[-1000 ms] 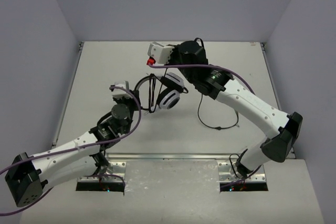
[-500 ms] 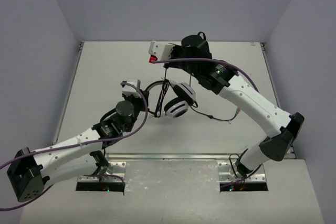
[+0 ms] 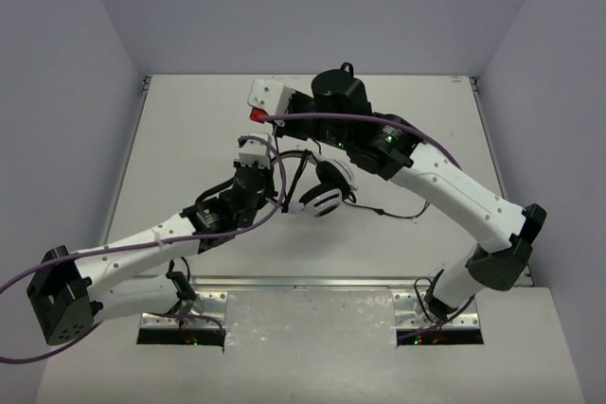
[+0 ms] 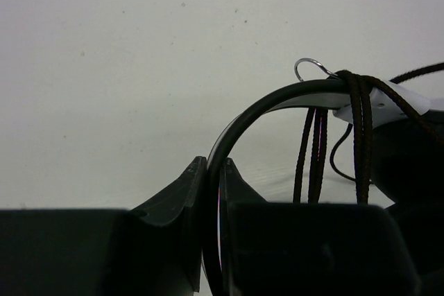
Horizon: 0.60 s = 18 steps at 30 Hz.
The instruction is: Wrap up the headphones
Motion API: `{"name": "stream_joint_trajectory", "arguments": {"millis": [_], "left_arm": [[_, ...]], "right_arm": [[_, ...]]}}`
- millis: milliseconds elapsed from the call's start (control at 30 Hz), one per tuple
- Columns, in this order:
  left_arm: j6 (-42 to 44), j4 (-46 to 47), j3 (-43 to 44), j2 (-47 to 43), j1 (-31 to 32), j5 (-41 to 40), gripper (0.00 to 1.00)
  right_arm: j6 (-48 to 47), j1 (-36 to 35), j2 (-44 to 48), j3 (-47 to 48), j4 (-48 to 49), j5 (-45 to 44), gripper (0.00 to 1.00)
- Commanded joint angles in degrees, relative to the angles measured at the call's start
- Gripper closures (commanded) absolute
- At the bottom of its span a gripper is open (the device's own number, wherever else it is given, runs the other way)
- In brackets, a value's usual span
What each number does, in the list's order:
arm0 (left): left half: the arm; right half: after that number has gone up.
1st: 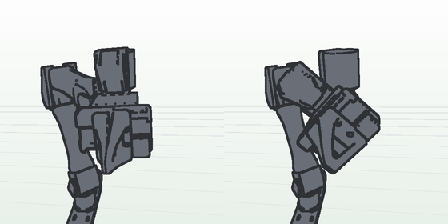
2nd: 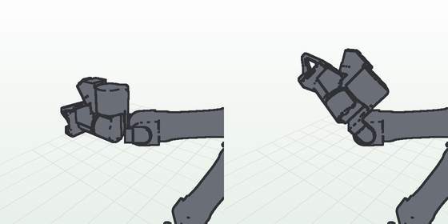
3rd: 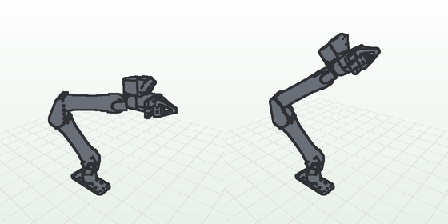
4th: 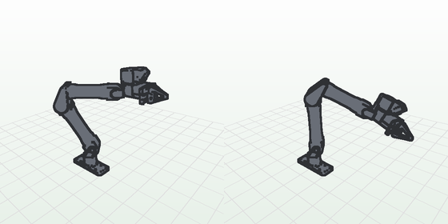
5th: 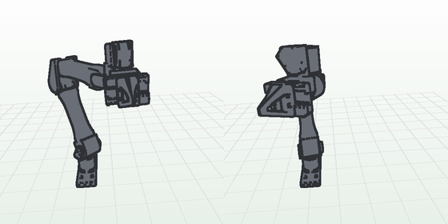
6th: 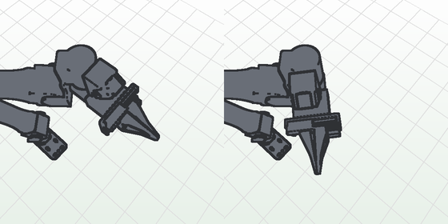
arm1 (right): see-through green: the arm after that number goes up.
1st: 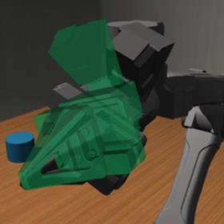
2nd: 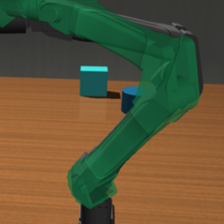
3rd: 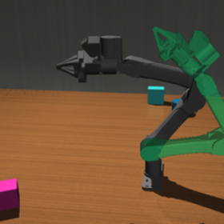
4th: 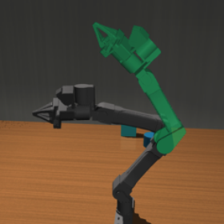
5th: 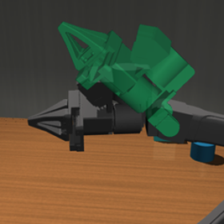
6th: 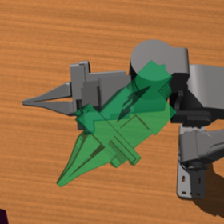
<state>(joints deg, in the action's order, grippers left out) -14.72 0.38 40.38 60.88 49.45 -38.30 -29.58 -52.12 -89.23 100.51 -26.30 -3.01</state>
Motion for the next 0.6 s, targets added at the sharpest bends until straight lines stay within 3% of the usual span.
{"name": "stream_joint_trajectory", "arguments": {"millis": [0,200,367,567], "left_arm": [[-2.2,7.4,-0.4,-3.0,1.3,1.6,1.00],[0.7,14.4,-7.3,-10.9,1.4,8.9,1.00],[3.4,18.3,-12.3,-19.6,1.5,15.2,1.00],[3.5,16.1,-10.9,-24.4,1.5,13.9,1.00]], "right_arm": [[0.4,0.5,-0.6,5.4,5.8,-5.5,0.99],[0.1,8.9,-2.2,5.1,5.4,-7.5,0.99],[0.9,15.2,-2.1,3.9,4.9,-4.2,0.99],[5.2,19.4,-0.9,0.5,3.8,4.4,0.99]]}}
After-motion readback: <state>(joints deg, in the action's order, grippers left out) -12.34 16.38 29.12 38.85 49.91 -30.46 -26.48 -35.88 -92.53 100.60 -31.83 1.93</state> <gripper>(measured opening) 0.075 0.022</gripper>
